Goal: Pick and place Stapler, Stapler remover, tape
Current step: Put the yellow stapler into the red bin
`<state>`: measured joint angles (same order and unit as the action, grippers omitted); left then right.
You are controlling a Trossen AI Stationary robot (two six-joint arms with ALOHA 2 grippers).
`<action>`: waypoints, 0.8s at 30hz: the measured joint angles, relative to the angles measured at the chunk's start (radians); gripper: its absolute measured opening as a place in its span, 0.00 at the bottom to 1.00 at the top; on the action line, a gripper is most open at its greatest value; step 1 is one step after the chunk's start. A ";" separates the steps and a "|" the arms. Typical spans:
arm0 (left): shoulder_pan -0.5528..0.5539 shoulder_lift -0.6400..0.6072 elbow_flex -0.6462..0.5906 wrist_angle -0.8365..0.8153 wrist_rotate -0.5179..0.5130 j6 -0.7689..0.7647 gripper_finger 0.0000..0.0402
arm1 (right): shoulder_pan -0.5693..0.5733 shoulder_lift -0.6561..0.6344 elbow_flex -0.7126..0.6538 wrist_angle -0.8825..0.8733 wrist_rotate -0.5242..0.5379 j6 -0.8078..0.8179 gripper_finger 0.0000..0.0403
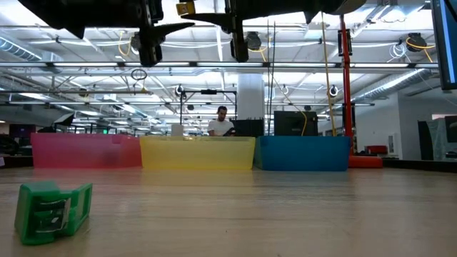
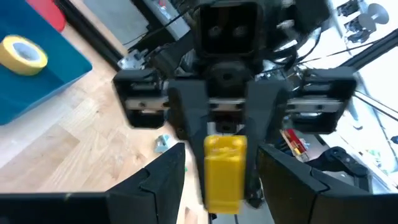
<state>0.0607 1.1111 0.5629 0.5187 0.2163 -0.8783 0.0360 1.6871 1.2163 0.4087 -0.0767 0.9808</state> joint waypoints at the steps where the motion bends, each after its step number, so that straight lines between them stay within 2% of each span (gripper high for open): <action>1: 0.000 0.006 0.000 0.000 0.001 -0.009 0.49 | 0.000 0.000 -0.001 -0.001 0.001 0.000 0.16; 10: 0.002 0.063 0.001 0.063 0.004 -0.042 0.46 | 0.000 0.002 -0.003 -0.005 0.002 -0.001 0.16; 14: 0.014 0.063 0.001 0.082 0.033 -0.045 0.37 | 0.000 0.002 -0.003 -0.002 0.006 -0.005 0.16; 20: 0.018 0.063 0.001 0.086 0.057 -0.046 0.17 | 0.000 0.002 -0.003 -0.003 0.006 -0.010 0.16; 24: 0.019 0.063 0.001 0.086 0.071 -0.033 0.17 | 0.001 0.002 -0.002 -0.003 0.025 -0.033 0.22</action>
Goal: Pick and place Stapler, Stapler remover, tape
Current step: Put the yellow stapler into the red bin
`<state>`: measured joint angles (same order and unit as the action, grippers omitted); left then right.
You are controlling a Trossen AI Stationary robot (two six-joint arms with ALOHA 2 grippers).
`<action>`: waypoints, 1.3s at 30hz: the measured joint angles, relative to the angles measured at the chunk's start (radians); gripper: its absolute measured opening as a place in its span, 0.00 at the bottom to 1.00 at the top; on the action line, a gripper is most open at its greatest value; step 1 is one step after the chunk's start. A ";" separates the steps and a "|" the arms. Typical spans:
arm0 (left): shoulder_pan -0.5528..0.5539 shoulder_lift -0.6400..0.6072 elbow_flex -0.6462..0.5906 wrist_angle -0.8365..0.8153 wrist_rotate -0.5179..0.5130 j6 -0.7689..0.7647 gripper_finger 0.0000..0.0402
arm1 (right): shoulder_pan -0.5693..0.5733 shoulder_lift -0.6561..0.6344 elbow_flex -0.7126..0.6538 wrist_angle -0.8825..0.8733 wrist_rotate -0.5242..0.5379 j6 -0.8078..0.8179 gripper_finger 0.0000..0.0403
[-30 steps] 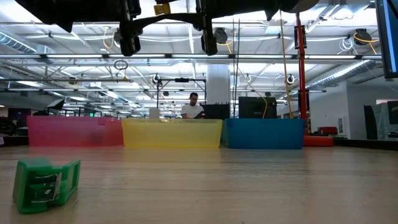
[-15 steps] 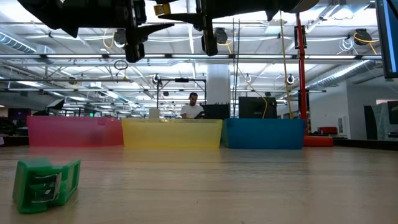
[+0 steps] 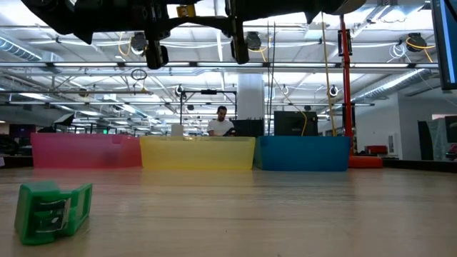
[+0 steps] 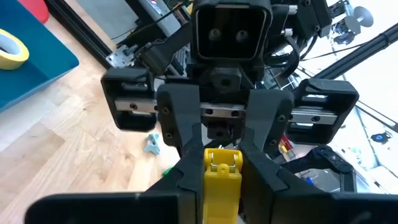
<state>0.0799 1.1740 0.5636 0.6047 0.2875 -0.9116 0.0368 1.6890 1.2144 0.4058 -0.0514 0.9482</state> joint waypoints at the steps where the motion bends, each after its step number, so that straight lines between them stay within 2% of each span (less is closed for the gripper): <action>1: 0.000 0.000 0.000 -0.001 0.002 0.000 0.17 | 0.000 0.000 0.000 0.001 -0.004 -0.010 0.25; 5: 0.000 0.000 0.000 -0.004 0.022 -0.003 0.17 | 0.001 0.000 0.002 0.002 -0.015 -0.036 0.36; 11: 0.023 -0.014 -0.002 -0.045 0.067 0.007 0.17 | 0.005 -0.003 0.003 -0.039 -0.106 -0.052 0.45; 20: 0.125 -0.111 -0.002 -0.183 0.071 0.047 0.17 | 0.011 -0.003 -0.001 -0.238 -0.132 -0.052 0.50; 23: 0.163 -0.159 -0.002 -0.303 0.063 0.070 0.17 | 0.010 -0.003 -0.021 -0.236 -0.132 -0.041 0.49; 26: 0.206 -0.215 -0.002 -0.498 -0.024 0.091 0.17 | 0.011 -0.003 -0.040 -0.238 -0.133 -0.008 0.50; 31: 0.280 -0.291 -0.002 -0.862 -0.282 0.105 0.17 | 0.011 -0.003 -0.051 -0.237 -0.133 0.020 0.50; 34: 0.332 -0.311 -0.002 -1.011 -0.427 0.106 0.17 | 0.011 -0.003 -0.051 -0.225 -0.133 0.020 0.49; 39: 0.419 -0.302 -0.002 -1.193 -0.601 0.111 0.17 | 0.011 -0.003 -0.051 -0.165 -0.133 0.021 0.48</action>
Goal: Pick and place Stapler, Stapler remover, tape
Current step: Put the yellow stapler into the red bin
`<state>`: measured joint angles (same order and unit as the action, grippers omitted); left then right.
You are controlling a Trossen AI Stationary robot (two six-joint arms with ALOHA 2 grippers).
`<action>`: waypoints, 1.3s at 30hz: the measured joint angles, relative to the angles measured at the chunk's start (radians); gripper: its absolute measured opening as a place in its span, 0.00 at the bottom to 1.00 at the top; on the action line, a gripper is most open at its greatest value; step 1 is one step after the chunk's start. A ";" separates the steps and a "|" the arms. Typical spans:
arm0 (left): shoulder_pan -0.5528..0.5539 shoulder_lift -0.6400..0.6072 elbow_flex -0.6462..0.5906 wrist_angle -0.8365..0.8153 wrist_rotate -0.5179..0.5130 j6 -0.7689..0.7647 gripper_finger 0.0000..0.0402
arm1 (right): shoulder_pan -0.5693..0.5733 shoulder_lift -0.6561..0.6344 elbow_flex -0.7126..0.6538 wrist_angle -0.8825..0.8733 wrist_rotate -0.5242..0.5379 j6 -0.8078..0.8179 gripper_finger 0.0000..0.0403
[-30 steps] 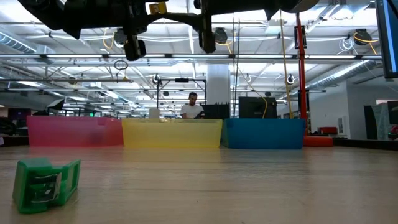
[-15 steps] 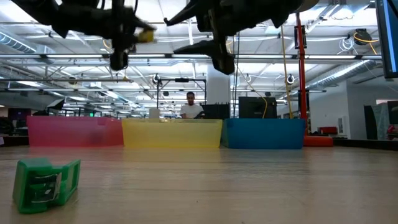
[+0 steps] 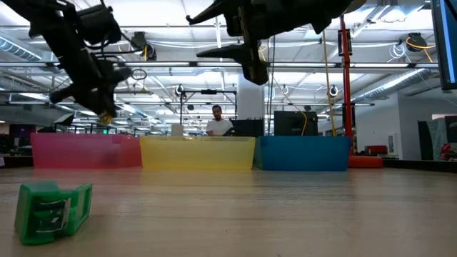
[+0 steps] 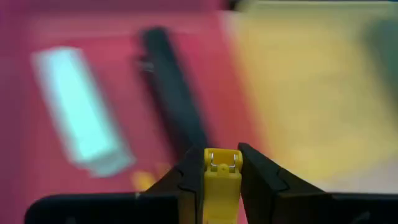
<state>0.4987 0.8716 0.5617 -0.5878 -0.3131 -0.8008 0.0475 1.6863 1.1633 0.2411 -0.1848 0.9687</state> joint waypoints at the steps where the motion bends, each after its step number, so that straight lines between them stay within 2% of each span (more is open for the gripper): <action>1: 0.016 0.004 0.000 -0.020 -0.037 0.000 0.17 | 0.000 0.000 0.000 0.004 0.000 0.000 0.48; 4: 0.068 0.018 0.000 -0.004 -0.113 0.005 0.17 | 0.000 0.000 0.000 0.020 0.002 0.000 0.48; 9: 0.153 0.087 0.000 0.120 -0.129 0.080 0.17 | 0.000 0.000 0.000 0.035 0.005 0.014 0.48; 13: 0.228 0.176 0.000 0.130 -0.128 0.087 0.17 | 0.000 0.001 0.000 0.035 0.005 0.015 0.47; 25: 0.406 0.361 0.001 0.315 0.003 0.109 0.17 | 0.000 0.001 0.000 0.037 0.035 0.015 0.46; 29: 0.427 0.403 0.002 0.321 0.011 0.117 0.17 | 0.000 0.001 0.000 0.038 0.058 0.015 0.46; 39: 0.422 0.405 0.006 0.343 0.001 0.140 0.18 | 0.000 0.001 0.000 0.038 0.061 0.019 0.46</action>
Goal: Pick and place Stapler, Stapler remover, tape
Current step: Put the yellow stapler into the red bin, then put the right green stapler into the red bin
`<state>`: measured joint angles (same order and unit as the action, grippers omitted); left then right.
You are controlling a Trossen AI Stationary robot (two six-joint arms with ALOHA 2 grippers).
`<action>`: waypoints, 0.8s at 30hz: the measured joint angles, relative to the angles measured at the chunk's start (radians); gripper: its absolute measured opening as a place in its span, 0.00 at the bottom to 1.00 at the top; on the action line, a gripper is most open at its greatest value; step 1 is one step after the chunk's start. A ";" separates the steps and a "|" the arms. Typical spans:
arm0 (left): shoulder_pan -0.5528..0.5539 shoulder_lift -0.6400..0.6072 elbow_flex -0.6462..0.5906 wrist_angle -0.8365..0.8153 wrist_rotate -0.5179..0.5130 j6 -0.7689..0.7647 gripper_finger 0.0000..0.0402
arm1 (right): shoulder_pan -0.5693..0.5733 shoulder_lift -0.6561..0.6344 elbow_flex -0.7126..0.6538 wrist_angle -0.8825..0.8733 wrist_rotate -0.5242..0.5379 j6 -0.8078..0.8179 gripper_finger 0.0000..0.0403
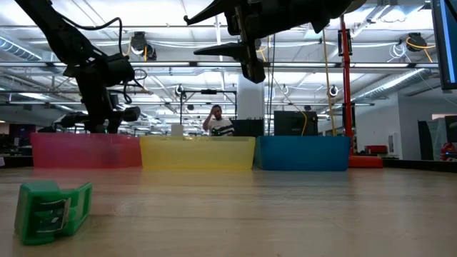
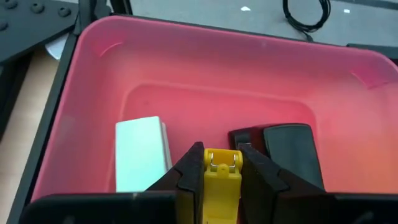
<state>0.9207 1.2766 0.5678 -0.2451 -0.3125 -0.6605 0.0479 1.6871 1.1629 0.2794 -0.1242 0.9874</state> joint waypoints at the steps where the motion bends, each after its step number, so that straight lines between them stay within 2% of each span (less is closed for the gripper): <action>1: 0.000 0.000 0.000 0.001 0.006 0.015 0.18 | 0.000 0.000 0.000 0.000 0.000 0.000 0.45; 6: 0.000 0.000 0.000 0.006 0.025 0.067 0.21 | 0.000 0.000 0.000 0.000 0.000 0.000 0.45; 16: 0.001 -0.001 0.000 0.007 0.062 0.073 0.43 | 0.001 0.000 0.000 0.000 -0.003 0.000 0.45; 20: 0.001 -0.031 -0.001 0.016 0.158 0.062 0.45 | 0.011 0.000 0.000 0.000 -0.007 -0.009 0.44; 24: -0.014 -0.116 -0.001 0.016 0.262 0.067 0.46 | 0.027 0.000 0.000 0.000 -0.013 -0.047 0.45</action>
<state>0.9067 1.1609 0.5671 -0.2291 -0.0500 -0.5931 0.0749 1.6871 1.1629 0.2797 -0.1373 0.9400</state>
